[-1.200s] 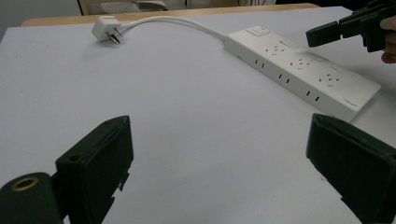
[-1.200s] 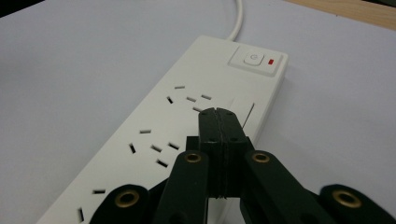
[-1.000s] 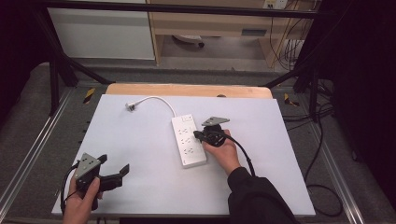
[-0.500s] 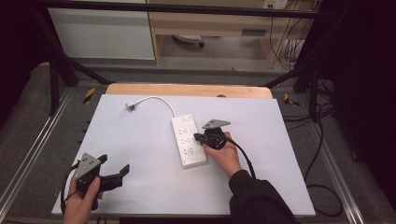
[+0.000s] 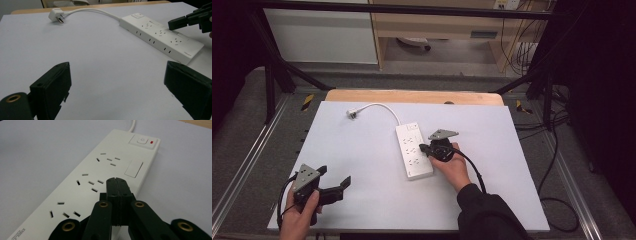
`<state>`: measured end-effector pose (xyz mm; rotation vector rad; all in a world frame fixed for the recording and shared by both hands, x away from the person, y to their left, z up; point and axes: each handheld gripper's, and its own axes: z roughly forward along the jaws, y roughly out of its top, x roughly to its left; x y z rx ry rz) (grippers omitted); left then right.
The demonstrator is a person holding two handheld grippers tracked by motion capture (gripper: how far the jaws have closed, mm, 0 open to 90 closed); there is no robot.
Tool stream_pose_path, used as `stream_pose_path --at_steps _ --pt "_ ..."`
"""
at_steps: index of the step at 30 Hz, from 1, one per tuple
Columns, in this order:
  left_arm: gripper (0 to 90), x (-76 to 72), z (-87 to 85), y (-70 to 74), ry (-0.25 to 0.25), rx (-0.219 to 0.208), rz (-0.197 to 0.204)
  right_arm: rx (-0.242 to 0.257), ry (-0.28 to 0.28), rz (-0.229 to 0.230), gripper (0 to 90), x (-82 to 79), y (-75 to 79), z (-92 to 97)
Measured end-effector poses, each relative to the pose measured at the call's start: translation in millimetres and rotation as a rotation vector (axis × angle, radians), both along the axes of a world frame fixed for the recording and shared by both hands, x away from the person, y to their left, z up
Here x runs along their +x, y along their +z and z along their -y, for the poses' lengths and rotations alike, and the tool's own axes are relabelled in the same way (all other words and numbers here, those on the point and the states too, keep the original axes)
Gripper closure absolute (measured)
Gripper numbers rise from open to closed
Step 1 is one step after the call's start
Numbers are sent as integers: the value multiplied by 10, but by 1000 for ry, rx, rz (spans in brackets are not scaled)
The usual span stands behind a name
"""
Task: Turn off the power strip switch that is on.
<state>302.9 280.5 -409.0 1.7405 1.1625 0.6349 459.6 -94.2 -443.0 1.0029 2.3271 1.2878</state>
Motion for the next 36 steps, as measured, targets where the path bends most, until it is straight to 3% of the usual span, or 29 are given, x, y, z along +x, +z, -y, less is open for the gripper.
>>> stream_pose_path --at_steps 36 --pt "72 2 5 -3 -2 6 -4 14 -15 29 900 -45 -39 19"
